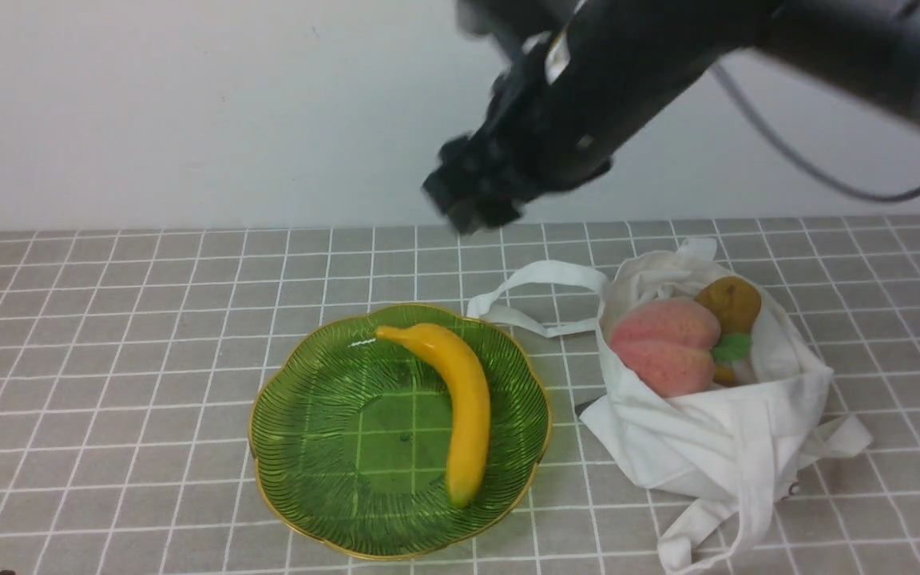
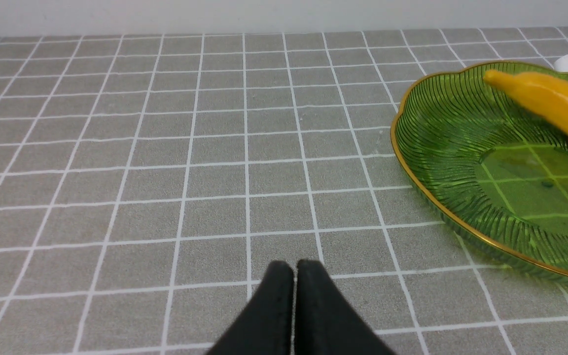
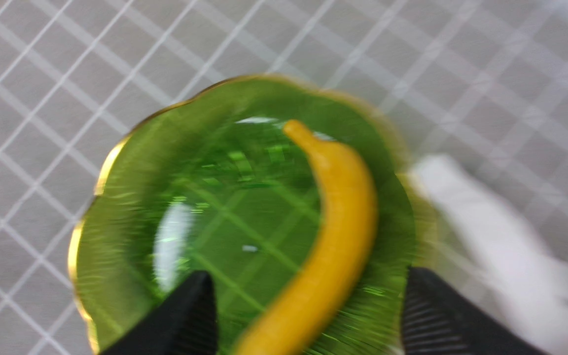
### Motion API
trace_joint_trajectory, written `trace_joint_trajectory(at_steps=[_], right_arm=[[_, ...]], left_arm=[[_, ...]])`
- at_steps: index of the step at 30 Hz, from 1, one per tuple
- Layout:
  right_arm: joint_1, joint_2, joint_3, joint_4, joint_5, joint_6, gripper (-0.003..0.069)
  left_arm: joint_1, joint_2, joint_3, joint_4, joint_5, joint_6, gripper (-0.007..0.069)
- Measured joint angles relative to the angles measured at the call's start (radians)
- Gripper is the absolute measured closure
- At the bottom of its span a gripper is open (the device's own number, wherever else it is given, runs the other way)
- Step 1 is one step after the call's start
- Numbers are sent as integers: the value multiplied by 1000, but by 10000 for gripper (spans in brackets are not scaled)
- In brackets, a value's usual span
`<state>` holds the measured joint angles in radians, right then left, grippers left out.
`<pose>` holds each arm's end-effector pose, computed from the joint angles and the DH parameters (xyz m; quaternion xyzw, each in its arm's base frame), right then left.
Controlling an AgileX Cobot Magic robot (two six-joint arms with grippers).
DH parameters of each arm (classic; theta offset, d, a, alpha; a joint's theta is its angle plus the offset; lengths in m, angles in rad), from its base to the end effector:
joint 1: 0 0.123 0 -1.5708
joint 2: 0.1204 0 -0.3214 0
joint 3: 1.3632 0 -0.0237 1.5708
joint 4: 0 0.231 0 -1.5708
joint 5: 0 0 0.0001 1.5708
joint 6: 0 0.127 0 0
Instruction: Take the fruit out of the bag on the grey coffee tablecloth and place them on the plate.
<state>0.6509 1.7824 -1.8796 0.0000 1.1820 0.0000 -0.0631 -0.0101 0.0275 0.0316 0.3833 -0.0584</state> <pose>0.3153 0.2401 0.3857 -0.3067 0.9089 0.0904 0.2679 0.0302 -0.0004 0.1589 0.0103 0.8087 -0.0223 0.5877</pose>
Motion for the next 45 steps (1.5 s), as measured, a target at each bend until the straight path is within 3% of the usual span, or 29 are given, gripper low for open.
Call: trace_joint_trajectory(at_steps=[2,5,8,15,21,23,27,28,29,37,45], right_arm=[[0,-108,-61,-97,53,54,421],[0,-255,-70,-130,70,112,574],[0,-424,-48,-139,81,171,654],[0,-798,201,-196,76,298,671],[0,-1211,794,-254,-315,330,671],[0,-1269,889,-252,-420,331,671],[0,-1452,1269,-215,-831,378,671],[0,-1456,1284,-214,-848,378,671],[0,-1479,1410,-202,-1019,415,673],[0,-1481,1687,-199,-1462,502,673],[0,-1481,1751,-257,-1557,484,673]], left_arm=[[0,0,0,0,0,0,632],[0,0,0,0,0,0,632],[0,0,0,0,0,0,632],[0,0,0,0,0,0,632],[0,0,0,0,0,0,632],[0,0,0,0,0,0,632],[0,0,0,0,0,0,632],[0,0,0,0,0,0,632],[0,0,0,0,0,0,632],[0,0,0,0,0,0,632],[0,0,0,0,0,0,632]])
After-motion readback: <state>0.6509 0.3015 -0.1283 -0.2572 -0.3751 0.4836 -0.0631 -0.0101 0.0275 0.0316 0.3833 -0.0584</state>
